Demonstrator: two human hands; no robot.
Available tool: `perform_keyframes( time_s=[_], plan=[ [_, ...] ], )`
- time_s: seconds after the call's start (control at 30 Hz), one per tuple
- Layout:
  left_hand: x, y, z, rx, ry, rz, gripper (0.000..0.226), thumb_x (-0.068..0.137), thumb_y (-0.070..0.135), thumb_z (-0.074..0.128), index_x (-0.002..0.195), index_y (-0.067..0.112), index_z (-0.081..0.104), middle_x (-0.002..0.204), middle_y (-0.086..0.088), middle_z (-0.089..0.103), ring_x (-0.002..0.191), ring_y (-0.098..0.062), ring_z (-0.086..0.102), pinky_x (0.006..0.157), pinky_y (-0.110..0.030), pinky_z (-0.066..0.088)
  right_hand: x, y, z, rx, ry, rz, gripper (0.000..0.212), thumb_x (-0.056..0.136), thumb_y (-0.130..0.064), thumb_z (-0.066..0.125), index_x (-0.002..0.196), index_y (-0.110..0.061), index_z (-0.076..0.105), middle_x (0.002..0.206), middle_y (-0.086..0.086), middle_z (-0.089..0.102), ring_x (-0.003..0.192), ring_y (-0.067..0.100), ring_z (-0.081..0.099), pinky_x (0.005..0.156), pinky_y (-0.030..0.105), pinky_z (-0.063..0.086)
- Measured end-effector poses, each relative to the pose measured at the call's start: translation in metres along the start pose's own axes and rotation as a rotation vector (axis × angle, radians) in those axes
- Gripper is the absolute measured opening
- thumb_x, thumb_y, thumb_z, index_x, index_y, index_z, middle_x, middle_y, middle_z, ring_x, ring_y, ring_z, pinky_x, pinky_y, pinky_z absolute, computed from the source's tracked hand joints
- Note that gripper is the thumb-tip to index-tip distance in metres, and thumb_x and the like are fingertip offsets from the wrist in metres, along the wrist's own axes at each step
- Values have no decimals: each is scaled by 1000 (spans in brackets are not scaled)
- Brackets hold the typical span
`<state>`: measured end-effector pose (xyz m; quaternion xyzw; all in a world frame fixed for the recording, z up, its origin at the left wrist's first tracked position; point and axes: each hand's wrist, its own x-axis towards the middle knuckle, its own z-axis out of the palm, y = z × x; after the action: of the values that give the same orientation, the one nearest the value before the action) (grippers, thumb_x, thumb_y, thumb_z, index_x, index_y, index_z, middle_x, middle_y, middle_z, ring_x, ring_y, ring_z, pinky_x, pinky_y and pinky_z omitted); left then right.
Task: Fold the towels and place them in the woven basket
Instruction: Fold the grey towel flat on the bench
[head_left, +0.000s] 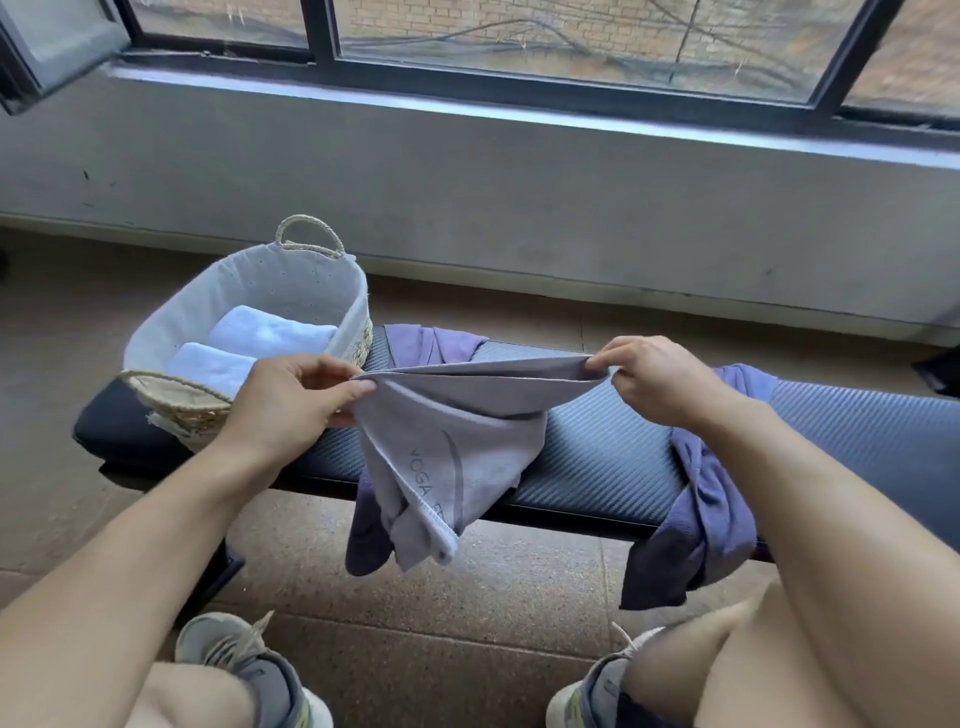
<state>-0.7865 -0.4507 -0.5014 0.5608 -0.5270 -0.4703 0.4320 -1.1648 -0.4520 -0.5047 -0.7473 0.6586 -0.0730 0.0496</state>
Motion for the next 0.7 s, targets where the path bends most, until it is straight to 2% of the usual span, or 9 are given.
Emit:
perform_keyframes(
  time_s=[0.1,0.2,0.3,0.4,0.47,0.53,0.6,0.67,0.7],
  plan=[
    [0,-2,-2,15,-6,15,4,84,4,78,87,5,75,76,-5,76,73,-13,71,69,-25,62,-4,7,3,-52,-42,-5,26,89,-30,70,115,-33,73,122,-17,68,99,9,67,82,28,48],
    [0,-5,-4,24,1,37,3,86,9,77,88,7,76,82,-10,76,76,-16,71,69,-25,62,-5,9,4,-16,10,24,19,88,-40,75,105,-31,79,101,-9,76,91,16,66,73,26,41],
    [-3,-4,-3,18,-6,60,4,89,12,75,90,8,75,82,-7,76,77,-13,71,68,-21,60,-8,9,-3,101,110,59,13,87,-33,78,96,-25,82,89,-3,78,84,18,67,71,27,44],
    [-5,2,-4,33,1,78,3,91,9,72,89,7,73,75,1,75,71,-7,69,63,-13,55,-15,11,-22,478,102,144,9,82,-27,84,90,-23,83,82,-7,78,78,11,72,75,25,54],
    [-3,10,-8,45,-9,83,2,91,7,71,89,7,72,80,-6,75,73,-11,71,64,-14,56,-22,11,-37,723,38,141,6,82,-15,84,87,-16,82,77,2,78,74,15,72,76,26,59],
    [-3,20,-12,56,-57,96,2,90,7,71,88,6,71,86,-13,75,76,-17,73,68,-18,59,-28,10,-54,851,54,94,10,82,0,80,85,-9,79,73,9,76,69,16,71,72,26,61],
    [-5,32,-16,48,-131,114,4,88,8,72,84,8,72,85,-12,75,75,-17,72,69,-20,60,-33,10,-74,857,41,64,17,83,6,77,92,-9,76,72,9,75,64,13,69,67,23,58],
    [-9,44,-22,48,-238,115,3,81,13,75,79,11,74,82,-9,74,76,-16,71,74,-26,62,-39,7,-96,772,-72,56,27,84,0,78,105,-16,75,77,9,77,66,13,69,67,18,56],
    [-12,51,-26,61,-302,111,5,79,14,78,80,11,74,82,-9,74,77,-16,71,78,-29,62,-43,6,-106,690,-131,42,26,84,-3,79,105,-18,76,77,7,77,67,13,68,66,16,54]
  ],
)
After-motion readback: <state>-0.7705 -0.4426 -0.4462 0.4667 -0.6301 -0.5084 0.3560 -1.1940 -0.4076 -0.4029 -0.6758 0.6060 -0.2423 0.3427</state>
